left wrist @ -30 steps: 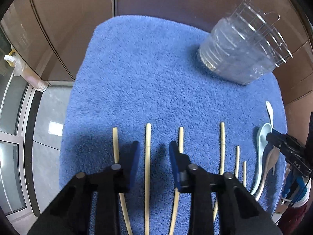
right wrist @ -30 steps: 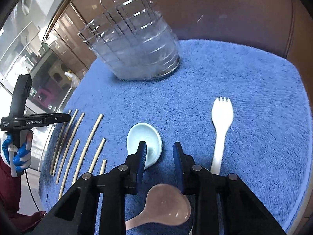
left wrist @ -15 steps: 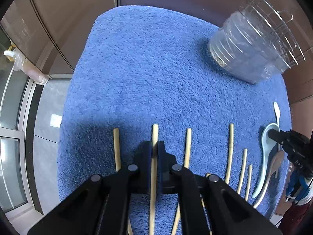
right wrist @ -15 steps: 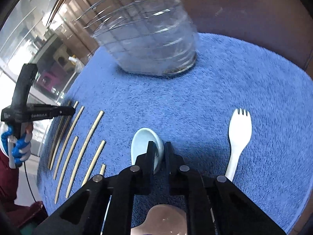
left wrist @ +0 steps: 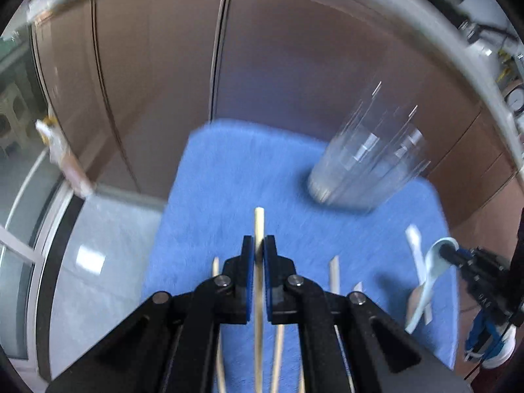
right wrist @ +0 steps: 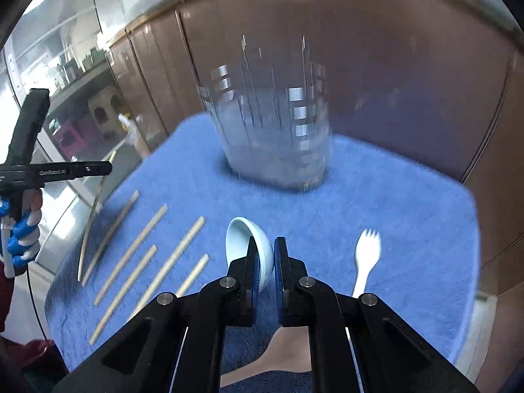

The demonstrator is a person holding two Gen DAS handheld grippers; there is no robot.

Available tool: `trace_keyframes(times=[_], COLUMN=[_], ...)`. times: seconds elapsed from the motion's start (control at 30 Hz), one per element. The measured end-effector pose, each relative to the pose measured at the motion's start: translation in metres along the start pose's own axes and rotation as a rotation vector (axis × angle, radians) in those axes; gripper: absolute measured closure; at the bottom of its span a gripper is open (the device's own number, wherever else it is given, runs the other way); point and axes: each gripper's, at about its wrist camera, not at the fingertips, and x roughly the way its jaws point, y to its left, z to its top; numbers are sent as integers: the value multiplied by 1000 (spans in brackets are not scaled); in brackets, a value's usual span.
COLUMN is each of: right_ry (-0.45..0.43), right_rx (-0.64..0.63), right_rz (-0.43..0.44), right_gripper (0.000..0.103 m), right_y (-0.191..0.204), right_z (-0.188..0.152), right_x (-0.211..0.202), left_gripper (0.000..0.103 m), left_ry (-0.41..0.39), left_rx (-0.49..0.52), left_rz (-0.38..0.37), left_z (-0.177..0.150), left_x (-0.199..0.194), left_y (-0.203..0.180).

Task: Organize utensils
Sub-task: 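Grasp a chopstick with the left gripper while the right gripper carries the spoon to the holder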

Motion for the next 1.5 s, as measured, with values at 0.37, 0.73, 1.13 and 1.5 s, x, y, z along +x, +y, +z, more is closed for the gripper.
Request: trace_keyframes(times=[0.37,0.73,1.13,1.5], right_ry=[-475,-667,-623,-645], right_rx=[-89,-88,-84,-18], right_rz=[-237,-377,-430,-415], right_gripper=[95,95,91,59], right_y=[32,11,-1,2], right_z=[85,130,93,76], right_x=[-76,-31,31,-6], left_gripper=[98,98,96,65], left_ry=[-491,-662,-696,-733], left_rx=[-30,-155,-88,-12], left_rz=[-80,-84,4,18], left_z=[96,154,117,93], left_x=[-82,-23,56,-10], left_y=[-63,-99,-109,-101])
